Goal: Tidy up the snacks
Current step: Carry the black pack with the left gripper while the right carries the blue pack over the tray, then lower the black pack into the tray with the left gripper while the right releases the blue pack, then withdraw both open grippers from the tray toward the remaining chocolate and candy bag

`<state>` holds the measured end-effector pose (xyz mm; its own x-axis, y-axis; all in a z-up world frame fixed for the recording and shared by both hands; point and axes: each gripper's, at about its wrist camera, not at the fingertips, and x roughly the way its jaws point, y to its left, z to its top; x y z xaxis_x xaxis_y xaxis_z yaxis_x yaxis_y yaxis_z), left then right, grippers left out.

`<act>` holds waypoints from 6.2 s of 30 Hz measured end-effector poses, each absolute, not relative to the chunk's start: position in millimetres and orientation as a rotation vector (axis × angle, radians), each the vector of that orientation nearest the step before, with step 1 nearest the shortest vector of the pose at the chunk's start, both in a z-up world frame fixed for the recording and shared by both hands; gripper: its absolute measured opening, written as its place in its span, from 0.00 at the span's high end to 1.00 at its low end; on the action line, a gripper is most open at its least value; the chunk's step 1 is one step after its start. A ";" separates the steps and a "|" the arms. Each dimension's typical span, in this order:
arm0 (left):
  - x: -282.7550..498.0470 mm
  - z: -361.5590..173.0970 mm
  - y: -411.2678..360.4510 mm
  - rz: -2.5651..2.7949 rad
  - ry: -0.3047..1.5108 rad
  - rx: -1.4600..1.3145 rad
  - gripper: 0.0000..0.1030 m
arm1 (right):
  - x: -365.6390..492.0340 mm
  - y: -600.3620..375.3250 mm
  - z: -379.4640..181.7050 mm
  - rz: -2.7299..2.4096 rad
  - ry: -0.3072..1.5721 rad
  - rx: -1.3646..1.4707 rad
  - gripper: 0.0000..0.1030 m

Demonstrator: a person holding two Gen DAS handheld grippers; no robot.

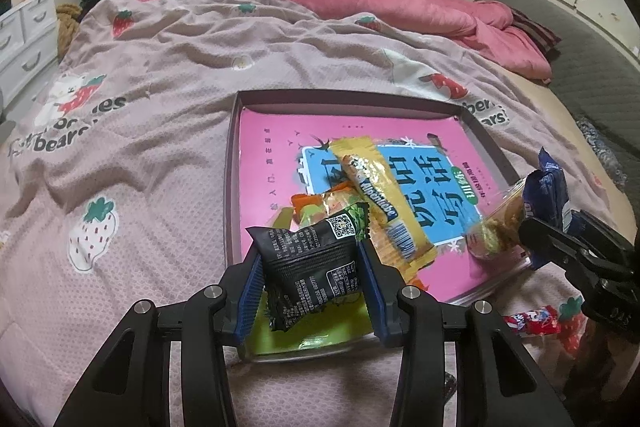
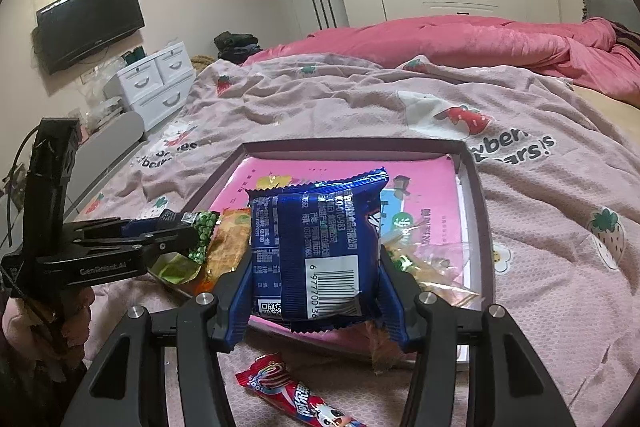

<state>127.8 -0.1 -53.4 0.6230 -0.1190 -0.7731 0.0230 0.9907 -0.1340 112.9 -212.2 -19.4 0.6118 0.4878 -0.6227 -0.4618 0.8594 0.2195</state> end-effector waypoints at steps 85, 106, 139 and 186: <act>127.0 -57.2 -5.0 -0.108 0.906 -0.118 0.51 | 112.6 -176.4 -39.9 0.578 0.766 -0.122 0.46; 124.2 -46.3 -0.9 -0.105 0.882 -0.118 0.38 | 107.9 -183.3 -34.7 0.568 0.757 -0.105 0.43; 94.4 -10.0 -0.5 -0.131 0.823 -0.115 0.28 | 68.1 -192.7 0.2 0.556 0.668 -0.166 0.38; 47.4 -24.0 -42.4 -0.261 0.953 0.010 0.28 | 23.1 -193.4 -10.5 0.526 0.770 -0.312 0.38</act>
<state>47.4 -42.4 -24.0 0.5500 -0.2158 -0.8068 0.2246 0.9687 -0.1059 23.1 -193.4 -10.5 0.5989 0.3347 -0.7275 -0.5562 0.8275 -0.0772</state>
